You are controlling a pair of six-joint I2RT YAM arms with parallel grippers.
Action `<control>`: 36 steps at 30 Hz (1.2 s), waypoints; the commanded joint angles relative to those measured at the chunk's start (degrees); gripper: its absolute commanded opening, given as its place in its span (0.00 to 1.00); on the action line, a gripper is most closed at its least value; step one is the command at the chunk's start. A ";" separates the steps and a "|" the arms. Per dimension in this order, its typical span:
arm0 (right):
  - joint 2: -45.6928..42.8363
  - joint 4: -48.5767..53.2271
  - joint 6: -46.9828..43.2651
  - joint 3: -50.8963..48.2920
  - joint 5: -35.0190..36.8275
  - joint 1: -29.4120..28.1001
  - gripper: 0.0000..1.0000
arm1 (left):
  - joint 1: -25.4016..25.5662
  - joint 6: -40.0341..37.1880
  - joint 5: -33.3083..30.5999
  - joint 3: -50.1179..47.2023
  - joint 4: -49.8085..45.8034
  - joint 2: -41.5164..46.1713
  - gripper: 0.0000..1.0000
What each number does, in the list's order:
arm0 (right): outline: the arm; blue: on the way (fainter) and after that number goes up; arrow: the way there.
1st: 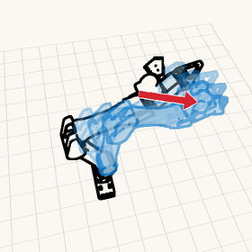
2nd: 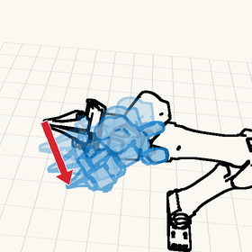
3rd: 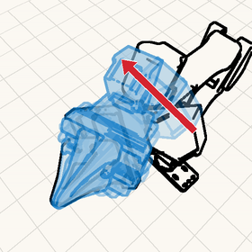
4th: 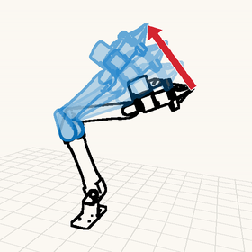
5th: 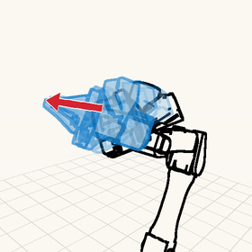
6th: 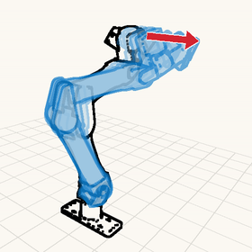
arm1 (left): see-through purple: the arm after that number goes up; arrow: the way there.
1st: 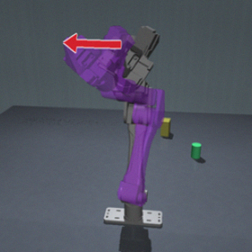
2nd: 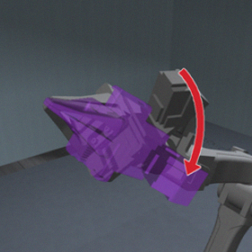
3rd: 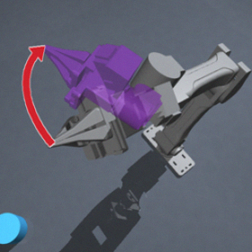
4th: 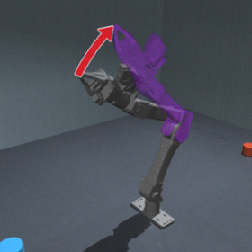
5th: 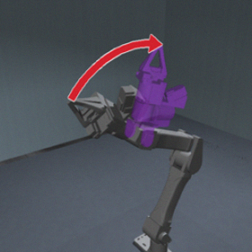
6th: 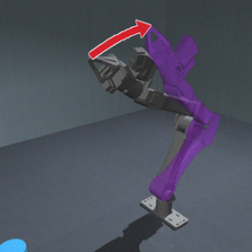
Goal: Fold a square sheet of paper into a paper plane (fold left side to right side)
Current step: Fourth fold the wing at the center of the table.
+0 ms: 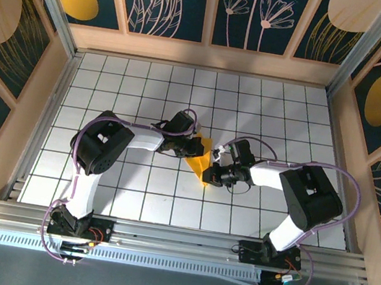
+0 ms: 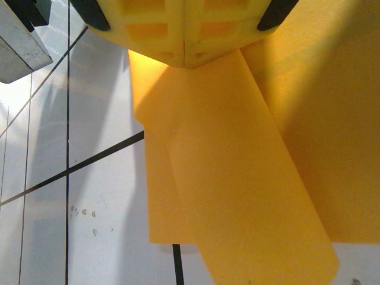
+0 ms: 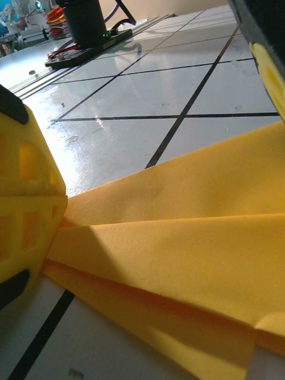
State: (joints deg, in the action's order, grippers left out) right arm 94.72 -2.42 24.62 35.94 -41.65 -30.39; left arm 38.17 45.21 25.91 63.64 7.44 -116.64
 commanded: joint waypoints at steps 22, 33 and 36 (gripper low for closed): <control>-1.55 -0.01 2.16 -5.05 -2.44 -2.56 0.00 | -0.14 -0.69 -4.12 -1.57 -4.10 -2.23 0.03; -13.54 6.35 -0.08 -3.92 -3.46 1.64 0.00 | -0.14 -0.66 -4.38 -1.76 -4.01 -1.79 0.03; -15.00 3.54 0.70 -4.05 -4.17 3.84 0.00 | -0.14 -0.42 -4.22 -1.94 -3.66 -1.74 0.03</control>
State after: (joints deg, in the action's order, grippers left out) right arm 80.84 1.08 25.65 31.14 -44.29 -27.99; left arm 38.17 45.23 25.69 63.64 7.46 -116.64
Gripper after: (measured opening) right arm 0.047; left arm 0.044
